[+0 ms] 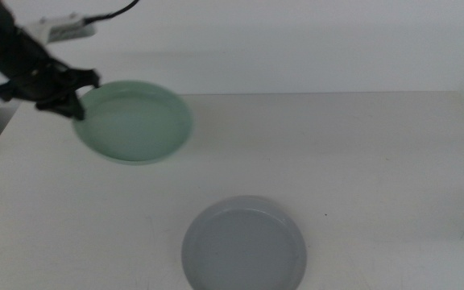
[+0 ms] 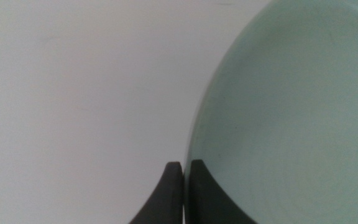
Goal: Stack the three bowls on top of each other.
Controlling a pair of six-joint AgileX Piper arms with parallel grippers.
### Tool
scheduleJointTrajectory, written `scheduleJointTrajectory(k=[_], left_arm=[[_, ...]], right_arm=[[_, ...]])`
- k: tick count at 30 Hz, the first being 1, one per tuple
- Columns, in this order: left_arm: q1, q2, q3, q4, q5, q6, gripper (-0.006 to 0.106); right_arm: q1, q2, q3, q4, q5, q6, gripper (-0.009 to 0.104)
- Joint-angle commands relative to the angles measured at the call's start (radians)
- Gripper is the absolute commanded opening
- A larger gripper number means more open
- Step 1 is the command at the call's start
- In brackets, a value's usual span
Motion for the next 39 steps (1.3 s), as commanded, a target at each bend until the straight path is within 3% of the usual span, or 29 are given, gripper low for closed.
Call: scheduleJointTrajectory(k=[1,6,15,29,32,39], left_arm=[[-0.083,-0.148,0.026,0.013,-0.006,-0.044,0.0],[-0.262,-0.309,0.238,0.062,-0.105,-0.104,0.0],[-0.472,-0.397,0.549,0.047,-0.345,-0.211,0.0],[-0.529,-0.291,0.642,-0.027,-0.49,-0.211,0.002],[-0.529,-0.28,0.642,-0.027,-0.485,-0.198,0.015],[-0.526,-0.301,0.637,-0.026,-0.484,-0.17,0.086]], right_arm=[[-0.007,0.011,-0.022,0.005,-0.055,-0.005,0.05],[-0.007,0.011,-0.022,0.005,-0.055,-0.005,0.05],[-0.007,0.011,-0.022,0.005,-0.055,-0.005,0.05],[-0.007,0.011,-0.022,0.005,-0.055,-0.005,0.05],[-0.007,0.011,-0.022,0.005,-0.055,-0.005,0.05],[-0.007,0.011,-0.022,0.005,-0.055,-0.005,0.05]])
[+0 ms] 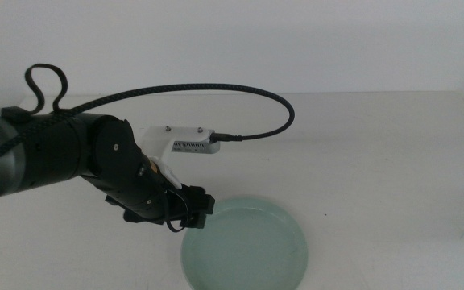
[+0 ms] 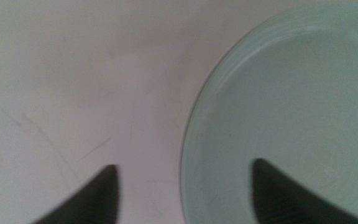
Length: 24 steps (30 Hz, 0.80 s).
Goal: Stack the three bowls on top of each other.
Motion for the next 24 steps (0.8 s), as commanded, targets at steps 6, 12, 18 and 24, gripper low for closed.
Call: scheduleJointTrajectory(k=[6,12,18,24], left_arm=[[0.0,-0.17,-0.085,0.134,-0.084,0.005,0.09],[0.0,-0.308,-0.164,0.307,0.012,-0.039,0.089],[0.0,-0.373,-0.274,0.463,0.157,-0.107,0.089],[0.0,-0.383,-0.395,0.558,0.307,-0.124,0.089]], right_arm=[[-0.007,0.011,-0.022,0.007,-0.055,-0.005,0.05],[-0.007,0.011,-0.022,0.007,-0.055,-0.005,0.05],[-0.007,0.011,-0.022,0.007,-0.055,-0.005,0.05],[-0.007,0.011,-0.022,0.007,-0.055,-0.005,0.05]])
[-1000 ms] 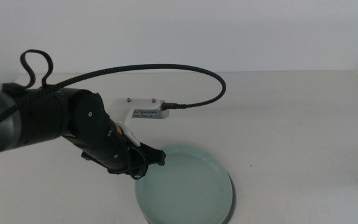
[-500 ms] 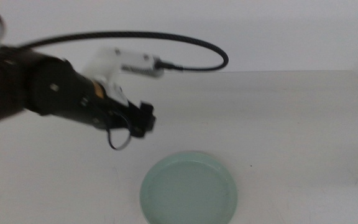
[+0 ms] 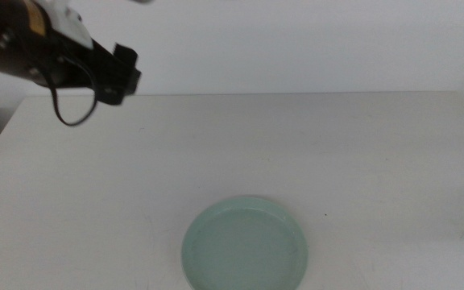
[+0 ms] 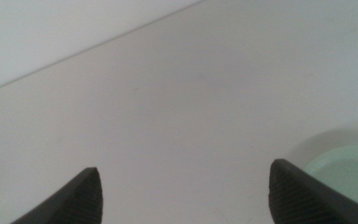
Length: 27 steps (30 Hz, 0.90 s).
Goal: Stack the three bowls on top of each other.
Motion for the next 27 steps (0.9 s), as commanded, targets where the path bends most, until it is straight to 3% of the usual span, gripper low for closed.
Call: scheduleJointTrajectory(k=[1,11,14,20,24,27], left_arm=[[0.0,-0.033,-0.075,0.03,0.008,-0.013,0.089],[0.035,-0.034,-0.209,0.072,0.152,-0.018,0.089],[0.125,-0.035,-0.21,0.012,0.157,-0.009,0.089],[0.298,-0.067,-0.21,-0.201,0.198,0.117,0.089],[0.361,-0.132,-0.183,-0.228,0.202,0.118,0.089],[0.368,-0.221,-0.108,-0.228,0.148,0.121,0.089]], right_arm=[[-0.007,0.011,-0.022,0.007,-0.055,-0.005,0.05],[-0.007,0.016,-0.022,0.017,-0.096,0.014,0.05],[-0.007,0.059,-0.022,0.003,-0.163,0.103,0.05],[-0.007,0.24,-0.063,-0.051,-0.294,0.156,0.05],[-0.01,0.382,-0.168,-0.145,-0.349,0.23,0.05],[-0.046,0.457,-0.274,-0.169,-0.345,0.222,0.05]])
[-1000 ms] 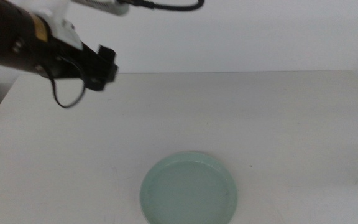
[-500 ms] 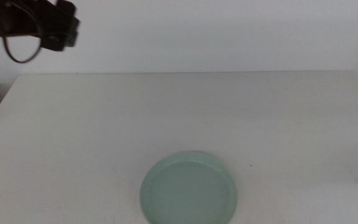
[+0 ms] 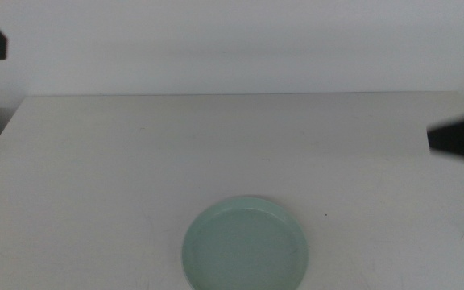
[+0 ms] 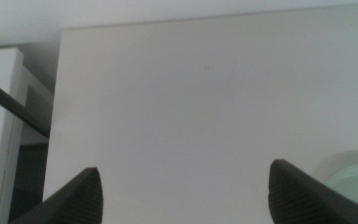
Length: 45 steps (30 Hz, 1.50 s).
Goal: Stack the three bowls on top of each other.
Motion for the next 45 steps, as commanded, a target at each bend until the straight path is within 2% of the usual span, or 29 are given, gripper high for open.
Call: scheduleJointTrajectory(k=[1,5,10,13,14,18,22,27,29,34,45], left_arm=[[0.004,-0.097,0.046,-0.013,-0.111,0.003,0.089],[0.004,-0.221,0.205,-0.013,-0.238,0.003,0.089],[0.004,-0.317,0.326,0.003,-0.329,0.003,0.089],[0.004,-0.382,0.405,-0.002,-0.392,0.003,0.089],[0.004,-0.409,0.437,-0.014,-0.423,0.003,0.089],[0.004,-0.512,0.576,-0.025,-0.569,0.003,0.089],[0.004,-0.622,0.734,-0.047,-0.7,0.003,0.089],[0.004,-0.71,0.892,-0.053,-0.79,0.003,0.089],[0.004,-0.729,0.929,-0.053,-0.817,0.003,0.089],[0.004,-0.733,0.955,-0.053,-0.844,0.003,0.089],[0.004,-0.733,0.955,-0.048,-0.781,0.002,0.089]], right_arm=[[-0.048,0.04,-0.114,-0.024,-0.066,-0.014,0.05],[-0.186,0.071,-0.224,0.016,-0.023,-0.101,0.049],[-0.415,0.047,-0.202,0.187,0.059,-0.265,0.048],[-0.461,-0.019,-0.11,0.287,-0.023,-0.323,0.048],[-0.462,-0.043,-0.068,0.299,-0.05,-0.351,0.048],[-0.445,-0.196,0.115,0.29,-0.169,-0.4,0.048],[-0.357,-0.372,0.318,0.261,-0.341,-0.421,0.048],[-0.271,-0.54,0.502,0.184,-0.391,-0.395,0.048],[-0.266,-0.579,0.555,0.178,-0.418,-0.367,0.048],[-0.266,-0.606,0.625,0.186,-0.504,-0.336,0.048],[-0.266,-0.606,0.634,0.188,-0.502,-0.336,0.048]])
